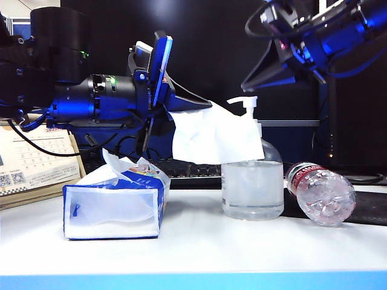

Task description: Pull out a tissue from the tissue dispenser, then press the switch of the alcohol sanitizer bottle to drop some sanitizer on the paper tissue, and finally place the treated tissue on the table.

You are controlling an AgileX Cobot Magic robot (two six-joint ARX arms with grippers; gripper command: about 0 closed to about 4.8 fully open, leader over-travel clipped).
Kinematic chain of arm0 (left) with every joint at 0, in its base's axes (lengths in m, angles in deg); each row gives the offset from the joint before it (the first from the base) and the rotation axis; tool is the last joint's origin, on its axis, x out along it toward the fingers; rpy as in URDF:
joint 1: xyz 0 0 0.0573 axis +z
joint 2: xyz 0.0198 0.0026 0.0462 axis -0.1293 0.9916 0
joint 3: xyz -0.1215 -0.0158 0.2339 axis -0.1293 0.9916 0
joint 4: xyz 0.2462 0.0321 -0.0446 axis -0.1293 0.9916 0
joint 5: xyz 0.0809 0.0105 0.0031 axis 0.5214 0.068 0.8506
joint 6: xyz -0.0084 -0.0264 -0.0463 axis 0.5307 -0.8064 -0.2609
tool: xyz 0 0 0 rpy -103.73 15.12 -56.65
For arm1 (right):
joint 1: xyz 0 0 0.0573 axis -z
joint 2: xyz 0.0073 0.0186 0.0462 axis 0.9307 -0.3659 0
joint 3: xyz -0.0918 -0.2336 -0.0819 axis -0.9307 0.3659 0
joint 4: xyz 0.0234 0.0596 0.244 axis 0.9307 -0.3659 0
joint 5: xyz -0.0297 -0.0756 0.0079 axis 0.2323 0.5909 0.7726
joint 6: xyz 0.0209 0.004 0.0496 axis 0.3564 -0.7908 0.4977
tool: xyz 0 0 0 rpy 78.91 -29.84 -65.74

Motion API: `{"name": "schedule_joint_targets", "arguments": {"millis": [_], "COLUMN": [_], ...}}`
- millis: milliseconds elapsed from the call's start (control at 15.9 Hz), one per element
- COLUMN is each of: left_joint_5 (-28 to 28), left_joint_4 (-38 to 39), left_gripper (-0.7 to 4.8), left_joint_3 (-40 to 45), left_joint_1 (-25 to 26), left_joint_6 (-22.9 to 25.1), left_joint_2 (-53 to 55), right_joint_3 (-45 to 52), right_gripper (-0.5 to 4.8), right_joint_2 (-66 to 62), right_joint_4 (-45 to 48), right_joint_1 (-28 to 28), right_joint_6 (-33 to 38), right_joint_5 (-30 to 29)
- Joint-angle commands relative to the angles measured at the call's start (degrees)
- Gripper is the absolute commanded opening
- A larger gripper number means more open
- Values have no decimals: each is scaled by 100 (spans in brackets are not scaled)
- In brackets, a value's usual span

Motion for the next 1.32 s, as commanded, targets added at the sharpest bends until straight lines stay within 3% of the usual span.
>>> {"name": "schedule_joint_targets", "arguments": {"millis": [63,817,1320], "left_joint_5": [-68,-66,-63], "left_joint_4": [-68,-87,-87], "left_gripper": [-6,-6,-6], "left_joint_3": [-15,-15,-15], "left_joint_1": [-2,-2,-2], "left_joint_6": [17,17,-24], "left_joint_2": [-15,-15,-15], "right_joint_3": [-24,188,723], "right_gripper": [-5,-5,-5], "right_joint_2": [-63,-356,-422], "right_joint_4": [74,-238,149], "right_joint_1": [-2,-2,-2], "right_joint_6": [-20,-17,57], "right_joint_5": [11,15,31]}}
